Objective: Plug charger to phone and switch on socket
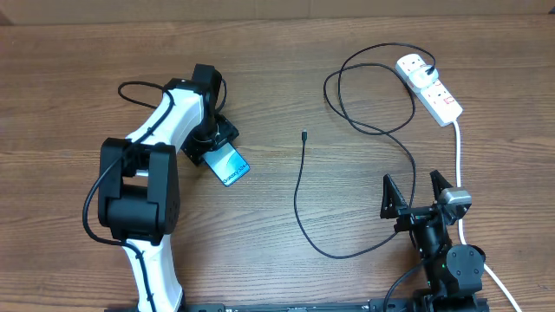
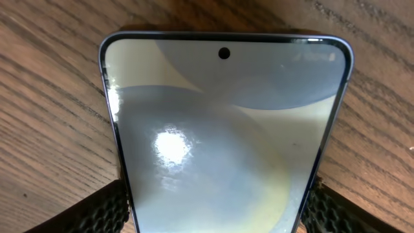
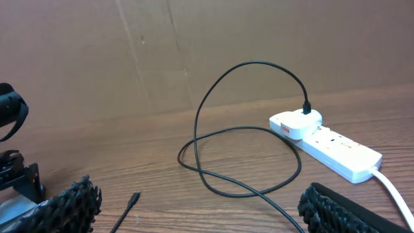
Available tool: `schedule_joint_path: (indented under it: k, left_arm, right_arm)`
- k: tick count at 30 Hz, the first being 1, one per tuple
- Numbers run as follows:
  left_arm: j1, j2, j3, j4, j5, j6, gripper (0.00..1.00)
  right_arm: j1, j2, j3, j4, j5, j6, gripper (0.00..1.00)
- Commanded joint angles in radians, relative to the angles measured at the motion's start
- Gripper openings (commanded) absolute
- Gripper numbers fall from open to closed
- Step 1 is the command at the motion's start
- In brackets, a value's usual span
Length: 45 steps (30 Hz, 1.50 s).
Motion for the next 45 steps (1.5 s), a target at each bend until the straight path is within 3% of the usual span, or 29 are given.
schedule_joint_path:
  k: [1, 15, 24, 29, 35, 38, 41, 45]
  left_arm:
    - [-0.002, 0.078, -0.076, -0.021, -0.041, 0.035, 0.76]
    - [0.025, 0.078, -0.033, -0.031, 0.016, 0.157, 0.56]
    - [0.076, 0.078, 0.150, -0.183, 0.117, 0.262, 0.50]
    - [0.093, 0.078, 0.266, -0.278, 0.204, 0.309, 0.29]
    - [0.094, 0.078, 0.286, -0.292, 0.231, 0.308, 0.22]
    - [0.094, 0.078, 0.286, -0.292, 0.240, 0.309, 0.12]
    - [0.094, 0.078, 0.286, -0.282, 0.219, 0.308, 0.13]
    - [0.086, 0.078, 0.281, -0.240, 0.080, 0.307, 0.29]
  right_arm:
    - [0.005, -0.008, -0.010, 0.006, 0.013, -0.003, 1.00]
    - [0.005, -0.008, -0.010, 0.006, 0.013, -0.003, 1.00]
    - [0.005, -0.008, -0.010, 0.006, 0.013, -0.003, 1.00]
    - [0.005, -0.008, -0.010, 0.006, 0.013, -0.003, 1.00]
    - [0.005, -0.008, -0.010, 0.006, 0.013, -0.003, 1.00]
    - [0.005, -0.008, -0.010, 0.006, 0.013, -0.003, 1.00]
    - [0.005, -0.008, -0.010, 0.006, 0.013, -0.003, 1.00]
    - [0.005, -0.008, -0.010, 0.006, 0.013, -0.003, 1.00]
